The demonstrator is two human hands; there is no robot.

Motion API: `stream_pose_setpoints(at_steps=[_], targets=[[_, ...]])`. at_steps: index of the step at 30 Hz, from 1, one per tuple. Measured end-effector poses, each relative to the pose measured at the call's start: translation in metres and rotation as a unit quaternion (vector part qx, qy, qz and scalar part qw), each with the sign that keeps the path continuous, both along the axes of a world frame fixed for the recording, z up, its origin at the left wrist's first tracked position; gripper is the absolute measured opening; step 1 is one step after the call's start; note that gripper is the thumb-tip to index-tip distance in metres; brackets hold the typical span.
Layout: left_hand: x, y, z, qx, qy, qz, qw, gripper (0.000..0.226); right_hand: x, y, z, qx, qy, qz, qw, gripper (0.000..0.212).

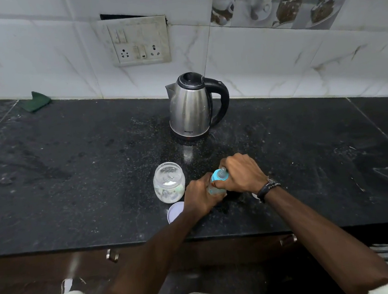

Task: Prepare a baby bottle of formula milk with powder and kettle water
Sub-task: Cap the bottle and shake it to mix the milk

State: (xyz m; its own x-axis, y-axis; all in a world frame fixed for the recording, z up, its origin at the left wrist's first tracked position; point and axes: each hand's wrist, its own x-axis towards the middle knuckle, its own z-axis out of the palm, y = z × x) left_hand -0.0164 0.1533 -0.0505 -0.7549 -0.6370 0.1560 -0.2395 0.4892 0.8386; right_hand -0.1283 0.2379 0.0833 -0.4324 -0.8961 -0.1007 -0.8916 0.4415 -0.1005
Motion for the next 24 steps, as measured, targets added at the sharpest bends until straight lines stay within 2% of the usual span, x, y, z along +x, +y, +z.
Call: stream_pose_setpoints(at_steps=[3,7,14,17,22,24], targets=[[0.0,0.003,0.0,-0.011,0.013,0.012,1.0,0.055,0.009,0.003,-0.008,-0.036,-0.005,-0.065,0.997,0.048],[0.001,0.007,0.001,-0.029,0.024,0.023,0.999,0.065,0.023,0.002,-0.013,-0.065,-0.008,-0.131,0.989,0.047],[0.003,0.01,0.002,-0.026,0.022,0.025,0.999,0.065,0.04,0.002,-0.01,-0.089,-0.01,-0.208,0.974,0.049],[0.001,0.007,0.003,-0.008,0.011,0.02,1.0,0.063,0.033,0.003,-0.012,-0.081,-0.02,-0.196,0.977,0.051],[0.002,0.006,0.004,0.031,0.001,0.01,0.999,0.064,0.006,0.022,-0.01,-0.056,-0.16,-0.149,0.974,0.062],[0.002,0.006,0.003,0.038,0.0,0.007,0.999,0.067,-0.004,0.031,-0.01,-0.062,-0.162,-0.156,0.972,0.065]])
